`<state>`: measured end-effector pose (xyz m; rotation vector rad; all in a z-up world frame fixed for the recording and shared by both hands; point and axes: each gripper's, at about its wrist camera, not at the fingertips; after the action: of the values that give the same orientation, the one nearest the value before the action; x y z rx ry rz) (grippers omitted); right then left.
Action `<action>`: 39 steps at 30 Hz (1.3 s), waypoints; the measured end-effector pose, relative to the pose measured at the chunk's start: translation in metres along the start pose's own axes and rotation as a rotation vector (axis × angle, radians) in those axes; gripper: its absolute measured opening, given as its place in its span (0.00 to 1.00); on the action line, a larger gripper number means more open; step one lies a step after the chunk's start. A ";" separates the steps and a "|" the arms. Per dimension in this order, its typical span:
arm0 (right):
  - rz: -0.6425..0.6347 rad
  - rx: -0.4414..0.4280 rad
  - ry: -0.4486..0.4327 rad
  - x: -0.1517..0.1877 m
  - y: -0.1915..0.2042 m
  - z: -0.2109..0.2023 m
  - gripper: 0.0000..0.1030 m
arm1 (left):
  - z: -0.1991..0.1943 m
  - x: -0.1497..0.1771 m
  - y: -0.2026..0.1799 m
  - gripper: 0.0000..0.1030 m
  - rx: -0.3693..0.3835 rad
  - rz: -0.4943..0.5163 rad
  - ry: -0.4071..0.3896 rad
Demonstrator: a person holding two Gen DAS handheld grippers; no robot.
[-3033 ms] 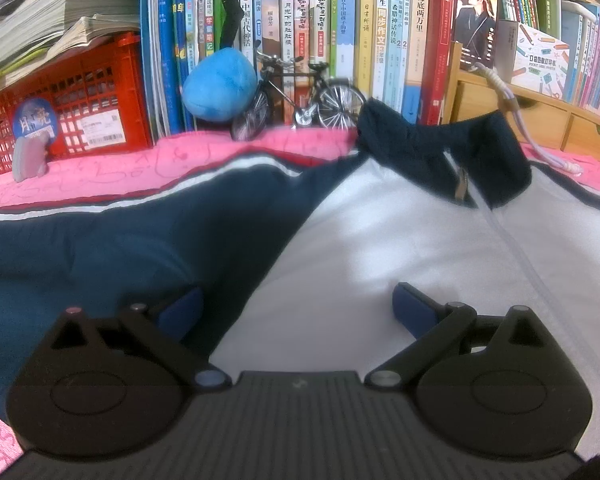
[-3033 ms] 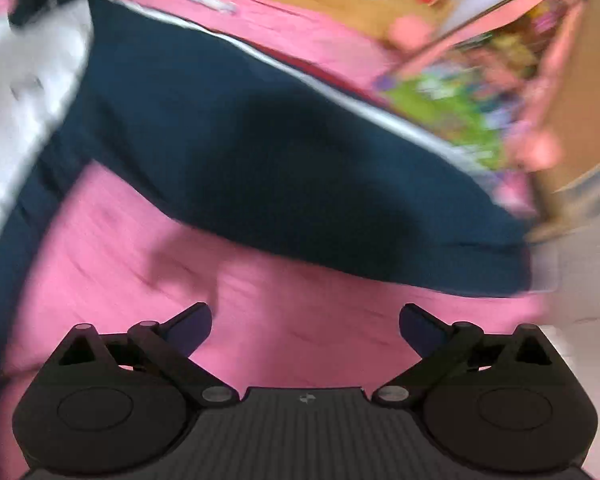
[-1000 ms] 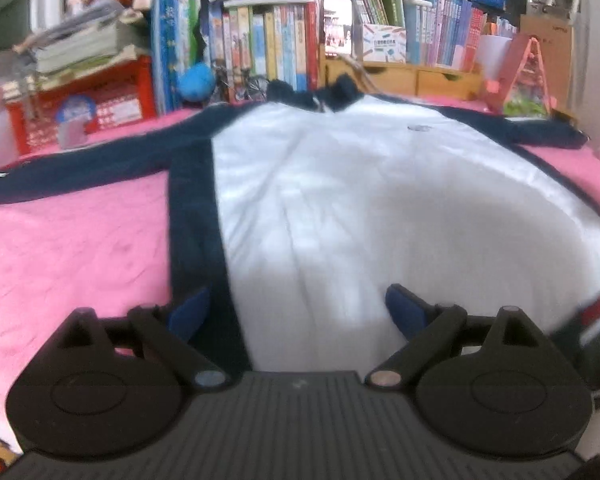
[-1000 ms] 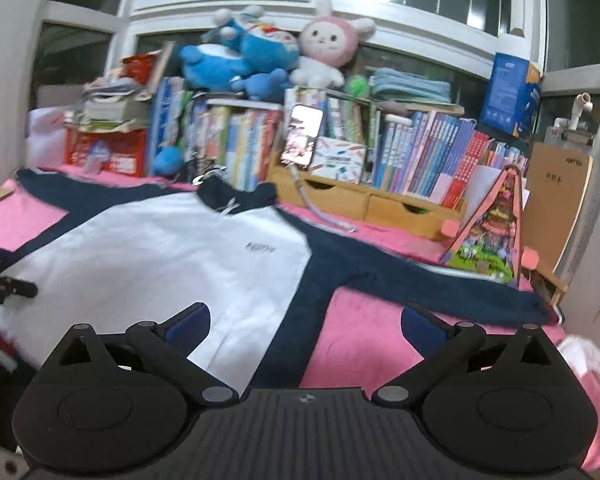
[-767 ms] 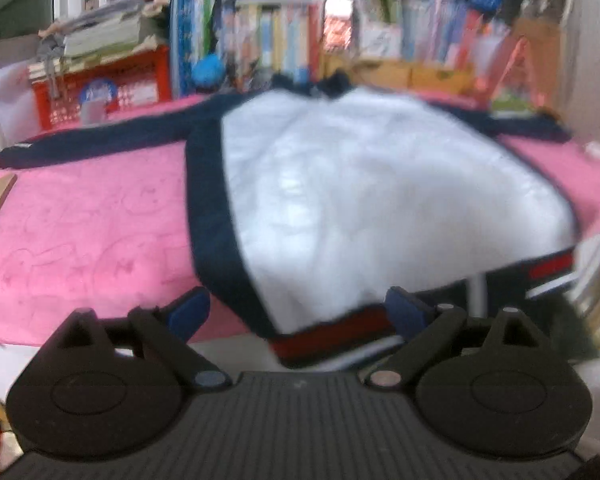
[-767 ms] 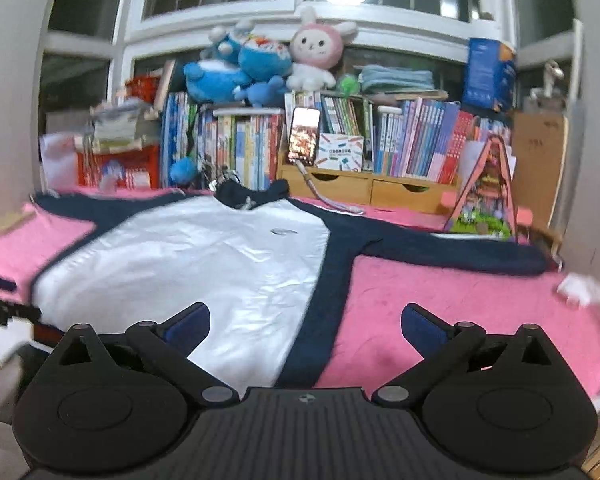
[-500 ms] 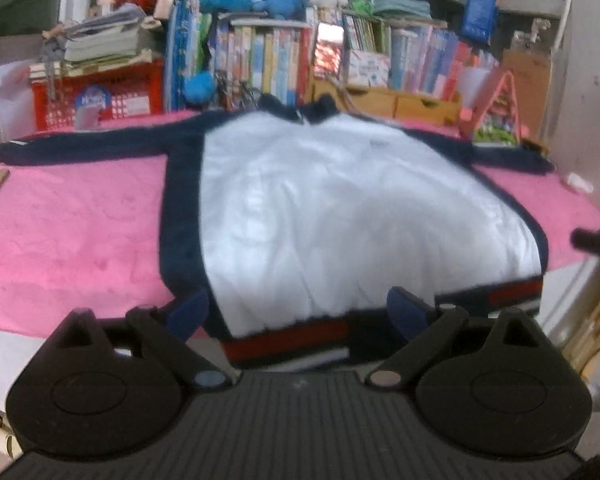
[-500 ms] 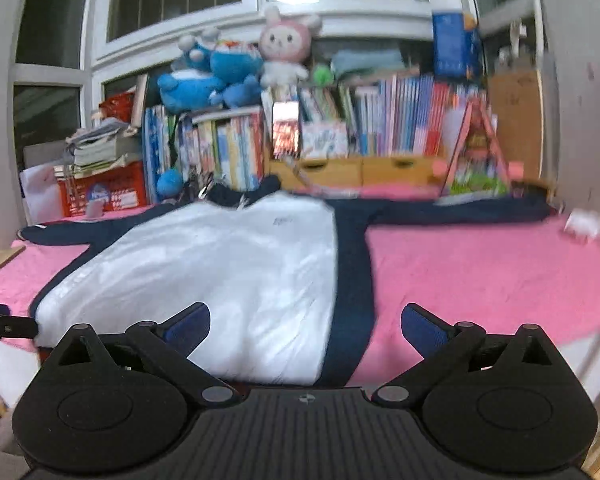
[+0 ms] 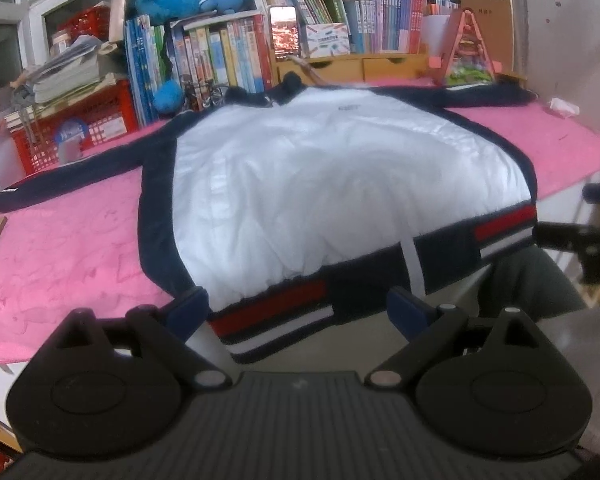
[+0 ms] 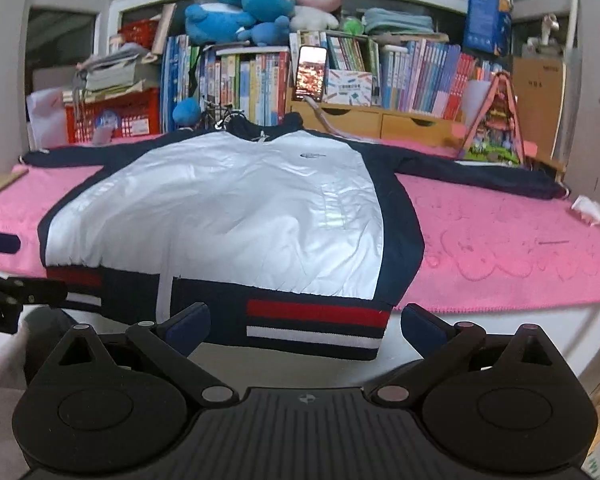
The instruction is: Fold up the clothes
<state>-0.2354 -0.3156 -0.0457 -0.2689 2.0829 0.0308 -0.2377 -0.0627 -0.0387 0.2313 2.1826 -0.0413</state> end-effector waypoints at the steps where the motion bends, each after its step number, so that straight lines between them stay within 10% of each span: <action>1: -0.008 0.002 0.000 0.001 0.001 0.000 1.00 | 0.000 0.000 0.001 0.94 -0.001 -0.002 0.000; 39: -0.116 -0.119 -0.016 0.005 0.011 0.000 1.00 | 0.005 0.007 0.014 0.94 0.015 -0.052 0.029</action>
<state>-0.2403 -0.3053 -0.0513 -0.4603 2.0492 0.0873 -0.2349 -0.0490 -0.0464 0.1847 2.2180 -0.0835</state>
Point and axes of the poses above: each gripper's, at about its wrist camera, not at the fingertips, and z roughly the way its jaws point, y to its left, x to its underside, and after that the axes turned 6 degrees about x, right-handed
